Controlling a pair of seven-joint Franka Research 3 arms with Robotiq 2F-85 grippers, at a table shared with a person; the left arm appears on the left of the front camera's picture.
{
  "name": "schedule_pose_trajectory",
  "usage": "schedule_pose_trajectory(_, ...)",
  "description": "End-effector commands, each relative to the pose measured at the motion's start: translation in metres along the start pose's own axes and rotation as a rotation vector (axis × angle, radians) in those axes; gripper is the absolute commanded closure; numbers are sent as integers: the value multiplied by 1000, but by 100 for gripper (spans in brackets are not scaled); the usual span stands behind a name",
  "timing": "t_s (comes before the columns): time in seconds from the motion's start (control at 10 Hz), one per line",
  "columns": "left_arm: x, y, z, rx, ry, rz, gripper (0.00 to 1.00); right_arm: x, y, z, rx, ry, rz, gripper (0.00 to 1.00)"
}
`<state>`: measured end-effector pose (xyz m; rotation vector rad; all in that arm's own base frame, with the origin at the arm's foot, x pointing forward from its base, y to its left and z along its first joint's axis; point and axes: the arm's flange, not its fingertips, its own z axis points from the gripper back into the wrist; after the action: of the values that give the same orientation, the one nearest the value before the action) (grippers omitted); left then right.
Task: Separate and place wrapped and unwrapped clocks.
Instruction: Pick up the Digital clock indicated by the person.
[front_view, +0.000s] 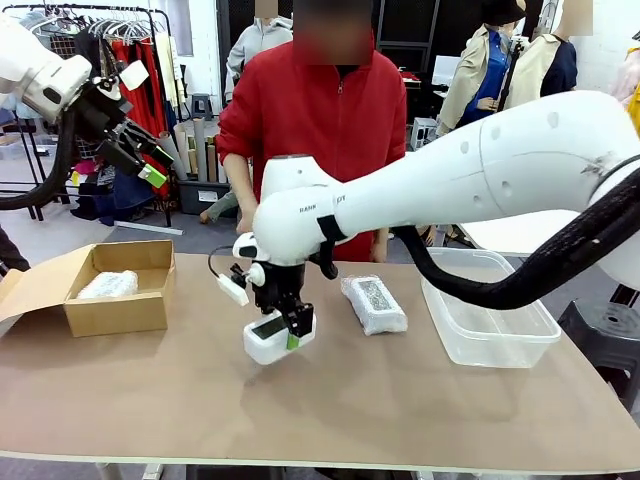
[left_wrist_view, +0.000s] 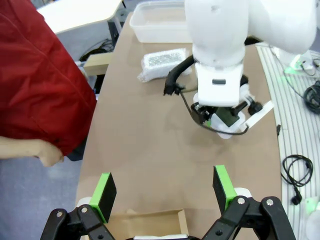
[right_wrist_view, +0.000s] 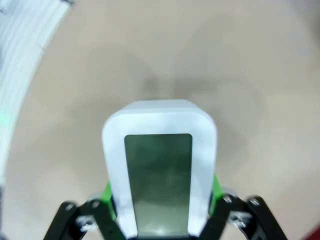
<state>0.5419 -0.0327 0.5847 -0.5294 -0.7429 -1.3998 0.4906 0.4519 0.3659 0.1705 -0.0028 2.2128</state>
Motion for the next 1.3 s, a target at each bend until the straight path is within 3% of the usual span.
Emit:
schedule_pose_trajectory(0.0,0,-1,1,1,2,-6,0,6,13,53,-45,-61,-63,100)
schedule_pose_trajectory(0.8,0,-1,1,1,2,-6,0,34,45,237,-156,82,-314,100)
schedule_pose_trajectory(1.2,0,-1,1,1,2,-6,0,42,70,291,-295,132,-383,100)
